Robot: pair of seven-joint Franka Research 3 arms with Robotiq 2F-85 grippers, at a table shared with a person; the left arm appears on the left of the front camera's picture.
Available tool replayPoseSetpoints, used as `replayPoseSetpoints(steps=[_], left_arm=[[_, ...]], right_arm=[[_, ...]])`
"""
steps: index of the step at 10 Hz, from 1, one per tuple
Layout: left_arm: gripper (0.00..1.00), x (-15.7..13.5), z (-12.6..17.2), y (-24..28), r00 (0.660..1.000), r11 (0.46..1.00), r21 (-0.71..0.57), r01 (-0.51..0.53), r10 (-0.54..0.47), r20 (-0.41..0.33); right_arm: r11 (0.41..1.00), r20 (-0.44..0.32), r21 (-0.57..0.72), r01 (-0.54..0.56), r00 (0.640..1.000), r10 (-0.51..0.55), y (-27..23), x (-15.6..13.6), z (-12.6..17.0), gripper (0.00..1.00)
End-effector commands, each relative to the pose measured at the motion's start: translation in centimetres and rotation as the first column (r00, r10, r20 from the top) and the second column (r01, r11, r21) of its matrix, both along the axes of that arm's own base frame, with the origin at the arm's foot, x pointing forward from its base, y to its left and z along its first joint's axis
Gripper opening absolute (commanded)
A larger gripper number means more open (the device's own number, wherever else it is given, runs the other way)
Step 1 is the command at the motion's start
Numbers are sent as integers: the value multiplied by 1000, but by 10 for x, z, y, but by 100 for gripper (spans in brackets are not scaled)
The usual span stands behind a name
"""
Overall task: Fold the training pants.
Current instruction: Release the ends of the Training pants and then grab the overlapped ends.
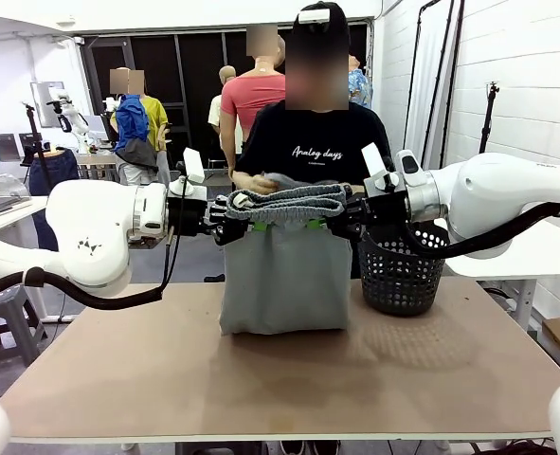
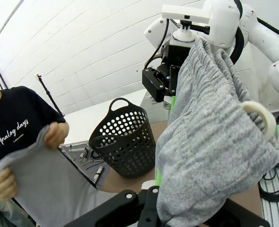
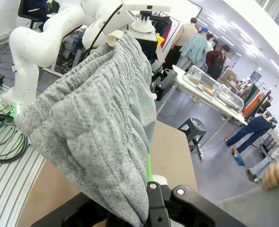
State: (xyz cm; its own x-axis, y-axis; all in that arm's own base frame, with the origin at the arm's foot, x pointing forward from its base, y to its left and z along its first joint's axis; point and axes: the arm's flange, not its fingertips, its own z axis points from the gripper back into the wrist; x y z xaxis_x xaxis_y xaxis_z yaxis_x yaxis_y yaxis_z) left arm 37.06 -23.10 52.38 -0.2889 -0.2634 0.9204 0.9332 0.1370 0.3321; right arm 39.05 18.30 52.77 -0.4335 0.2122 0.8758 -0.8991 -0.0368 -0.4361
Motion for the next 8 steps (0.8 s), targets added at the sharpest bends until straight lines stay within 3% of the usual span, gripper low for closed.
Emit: replayPoseSetpoints(steps=[1, 8], left_arm=[[0, -1, 0, -1, 1000, 1000, -1, 1, -1, 5], [0, -1, 0, -1, 1000, 1000, -1, 1, -1, 5]], right_arm=[[1000, -1, 3, -7, 1000, 7, 1, -2, 0, 0], [1000, -1, 3, -7, 1000, 7, 1, -2, 0, 0]])
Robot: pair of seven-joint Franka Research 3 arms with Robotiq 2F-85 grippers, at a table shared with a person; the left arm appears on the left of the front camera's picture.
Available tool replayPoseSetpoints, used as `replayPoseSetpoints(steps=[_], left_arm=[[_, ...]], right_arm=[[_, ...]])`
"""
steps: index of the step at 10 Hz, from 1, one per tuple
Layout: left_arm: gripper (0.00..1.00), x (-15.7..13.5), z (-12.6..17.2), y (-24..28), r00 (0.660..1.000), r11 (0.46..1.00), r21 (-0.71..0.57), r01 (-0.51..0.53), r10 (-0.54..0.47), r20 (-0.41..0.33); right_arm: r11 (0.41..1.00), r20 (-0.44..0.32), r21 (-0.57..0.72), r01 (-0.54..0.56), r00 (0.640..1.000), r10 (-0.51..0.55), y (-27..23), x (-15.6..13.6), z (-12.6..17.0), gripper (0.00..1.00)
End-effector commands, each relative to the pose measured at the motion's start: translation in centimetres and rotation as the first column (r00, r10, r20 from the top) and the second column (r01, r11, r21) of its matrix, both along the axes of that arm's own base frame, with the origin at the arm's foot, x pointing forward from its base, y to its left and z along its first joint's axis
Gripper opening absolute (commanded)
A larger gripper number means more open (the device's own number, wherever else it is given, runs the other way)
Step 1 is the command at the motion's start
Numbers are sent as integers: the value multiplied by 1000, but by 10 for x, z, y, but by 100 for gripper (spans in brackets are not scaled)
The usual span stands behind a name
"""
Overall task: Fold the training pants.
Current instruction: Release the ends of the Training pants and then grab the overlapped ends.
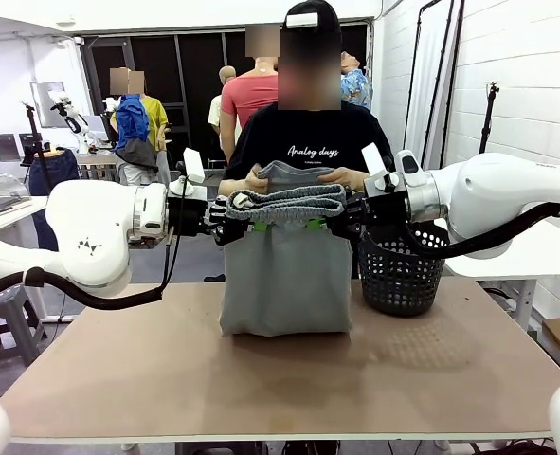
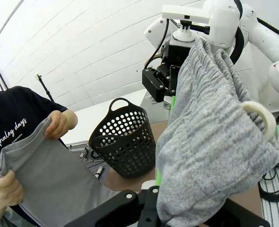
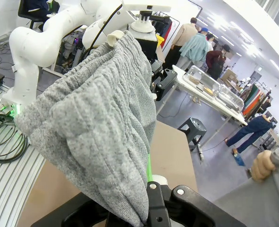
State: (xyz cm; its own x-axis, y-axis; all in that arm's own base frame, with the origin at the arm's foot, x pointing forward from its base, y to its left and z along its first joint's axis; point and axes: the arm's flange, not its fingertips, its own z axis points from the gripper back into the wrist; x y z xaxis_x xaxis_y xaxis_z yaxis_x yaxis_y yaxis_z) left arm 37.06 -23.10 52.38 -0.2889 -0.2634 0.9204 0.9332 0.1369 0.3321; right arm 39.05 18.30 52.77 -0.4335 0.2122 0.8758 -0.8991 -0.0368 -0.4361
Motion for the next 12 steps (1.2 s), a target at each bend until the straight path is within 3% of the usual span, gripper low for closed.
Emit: replayPoseSetpoints(steps=[1, 12], left_arm=[[0, -1, 0, -1, 1000, 1000, -1, 0, 0, 5], [0, -1, 0, -1, 1000, 1000, -1, 0, 0, 5]], right_arm=[[1000, -1, 3, -7, 1000, 7, 1, -2, 0, 0], [1000, -1, 3, -7, 1000, 7, 1, -2, 0, 0]])
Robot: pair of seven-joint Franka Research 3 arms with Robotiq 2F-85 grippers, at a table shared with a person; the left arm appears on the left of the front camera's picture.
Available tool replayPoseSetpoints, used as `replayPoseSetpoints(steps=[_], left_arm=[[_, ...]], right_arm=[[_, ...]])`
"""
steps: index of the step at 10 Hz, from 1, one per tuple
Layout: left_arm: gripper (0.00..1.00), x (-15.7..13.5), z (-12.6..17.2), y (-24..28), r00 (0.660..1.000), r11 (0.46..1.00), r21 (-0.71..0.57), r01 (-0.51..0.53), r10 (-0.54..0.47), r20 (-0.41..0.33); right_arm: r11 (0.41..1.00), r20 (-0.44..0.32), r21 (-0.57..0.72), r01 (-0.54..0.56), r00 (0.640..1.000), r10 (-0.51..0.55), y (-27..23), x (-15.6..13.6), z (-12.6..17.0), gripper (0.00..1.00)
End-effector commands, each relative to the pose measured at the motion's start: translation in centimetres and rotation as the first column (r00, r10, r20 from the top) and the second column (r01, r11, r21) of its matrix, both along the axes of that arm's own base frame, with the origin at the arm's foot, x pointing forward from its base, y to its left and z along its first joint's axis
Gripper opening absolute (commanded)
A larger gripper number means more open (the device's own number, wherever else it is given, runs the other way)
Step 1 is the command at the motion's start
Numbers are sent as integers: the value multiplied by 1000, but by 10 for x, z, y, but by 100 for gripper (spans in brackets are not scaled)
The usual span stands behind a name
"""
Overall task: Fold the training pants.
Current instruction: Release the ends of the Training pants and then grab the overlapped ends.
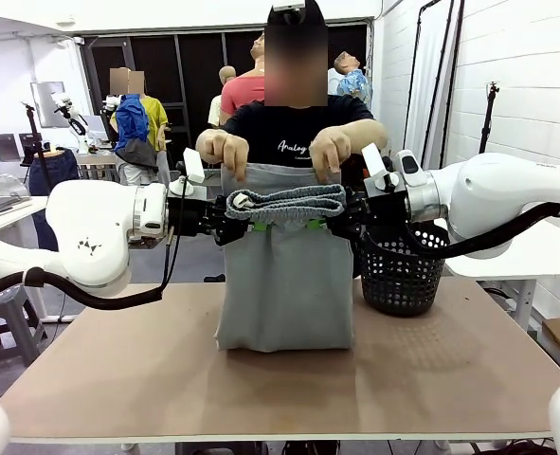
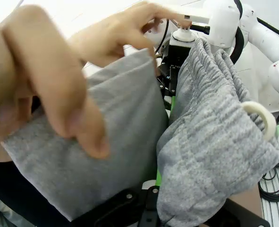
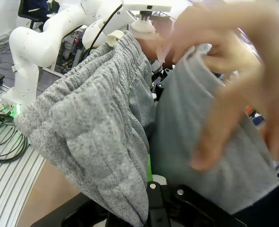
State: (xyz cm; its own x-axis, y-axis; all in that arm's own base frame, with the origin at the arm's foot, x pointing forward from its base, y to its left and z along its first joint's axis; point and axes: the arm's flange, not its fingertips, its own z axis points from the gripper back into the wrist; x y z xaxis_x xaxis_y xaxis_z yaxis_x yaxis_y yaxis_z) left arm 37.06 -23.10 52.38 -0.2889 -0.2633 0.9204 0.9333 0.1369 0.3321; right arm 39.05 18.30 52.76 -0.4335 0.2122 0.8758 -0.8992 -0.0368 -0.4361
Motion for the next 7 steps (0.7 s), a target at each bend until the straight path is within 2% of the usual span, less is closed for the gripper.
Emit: replayPoseSetpoints(steps=[1, 7], left_arm=[[0, -1, 0, -1, 1000, 1000, -1, 0, 0, 5], [0, -1, 0, -1, 1000, 1000, -1, 0, 0, 5]], right_arm=[[1000, -1, 3, -7, 1000, 7, 1, -2, 0, 0], [1000, -1, 3, -7, 1000, 7, 1, -2, 0, 0]])
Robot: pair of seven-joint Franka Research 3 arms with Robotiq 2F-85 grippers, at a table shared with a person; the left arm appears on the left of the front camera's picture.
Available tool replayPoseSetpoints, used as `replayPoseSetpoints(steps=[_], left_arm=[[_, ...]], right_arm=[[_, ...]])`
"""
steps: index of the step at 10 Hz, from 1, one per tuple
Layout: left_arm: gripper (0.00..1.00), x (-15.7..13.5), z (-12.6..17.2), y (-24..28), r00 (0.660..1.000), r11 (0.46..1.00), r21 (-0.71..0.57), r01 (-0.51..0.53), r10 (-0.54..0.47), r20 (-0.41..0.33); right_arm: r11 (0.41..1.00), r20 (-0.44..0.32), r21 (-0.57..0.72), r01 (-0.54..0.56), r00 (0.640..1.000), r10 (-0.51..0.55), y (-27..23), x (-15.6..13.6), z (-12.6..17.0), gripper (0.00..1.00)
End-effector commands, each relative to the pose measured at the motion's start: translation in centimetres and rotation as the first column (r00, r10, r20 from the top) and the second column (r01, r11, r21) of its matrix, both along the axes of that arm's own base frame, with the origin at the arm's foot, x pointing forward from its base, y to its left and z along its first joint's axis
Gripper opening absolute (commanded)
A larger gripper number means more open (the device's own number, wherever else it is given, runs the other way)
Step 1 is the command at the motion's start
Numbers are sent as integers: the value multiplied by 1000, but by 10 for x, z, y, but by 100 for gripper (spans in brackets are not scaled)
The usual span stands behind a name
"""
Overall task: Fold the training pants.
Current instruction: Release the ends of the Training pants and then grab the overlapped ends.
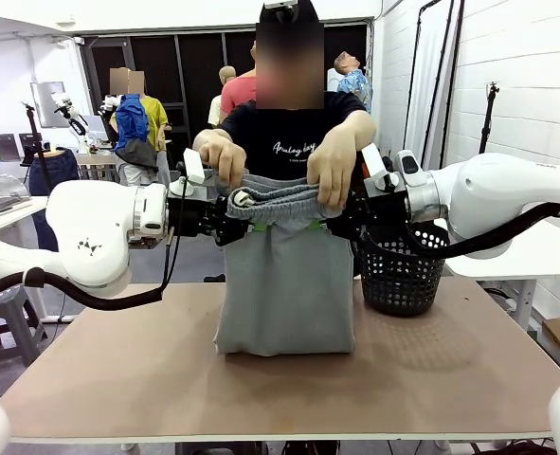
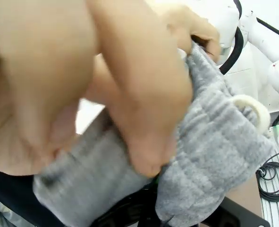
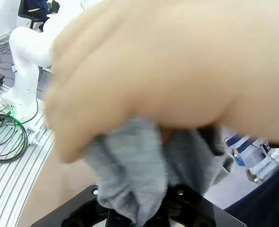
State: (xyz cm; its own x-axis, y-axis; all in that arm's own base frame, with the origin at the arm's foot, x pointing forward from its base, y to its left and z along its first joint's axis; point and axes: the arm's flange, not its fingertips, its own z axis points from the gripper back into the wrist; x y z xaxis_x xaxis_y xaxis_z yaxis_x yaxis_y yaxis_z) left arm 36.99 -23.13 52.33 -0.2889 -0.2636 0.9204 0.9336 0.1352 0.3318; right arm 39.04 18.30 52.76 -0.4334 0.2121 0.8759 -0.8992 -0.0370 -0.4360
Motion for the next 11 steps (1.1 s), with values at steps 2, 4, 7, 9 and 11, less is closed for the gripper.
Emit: replayPoseSetpoints(steps=[2, 4, 7, 9, 11], left_arm=[[0, 0, 1, 0, 1000, 1000, -2, -1, 1, 5], [0, 0, 1, 0, 1000, 1000, -2, -1, 1, 5], [0, 0, 1, 0, 1000, 1000, -2, -1, 1, 5], [0, 0, 1, 0, 1000, 1000, -2, -1, 1, 5], [0, 0, 1, 0, 1000, 1000, -2, -1, 1, 5]], right_arm=[[1000, -1, 3, -7, 1000, 7, 1, -2, 0, 0], [1000, -1, 3, -7, 1000, 7, 1, -2, 0, 0], [1000, -1, 3, -7, 1000, 7, 1, -2, 0, 0], [1000, -1, 3, -7, 1000, 7, 1, -2, 0, 0], [1000, -1, 3, -7, 1000, 7, 1, -2, 0, 0]])
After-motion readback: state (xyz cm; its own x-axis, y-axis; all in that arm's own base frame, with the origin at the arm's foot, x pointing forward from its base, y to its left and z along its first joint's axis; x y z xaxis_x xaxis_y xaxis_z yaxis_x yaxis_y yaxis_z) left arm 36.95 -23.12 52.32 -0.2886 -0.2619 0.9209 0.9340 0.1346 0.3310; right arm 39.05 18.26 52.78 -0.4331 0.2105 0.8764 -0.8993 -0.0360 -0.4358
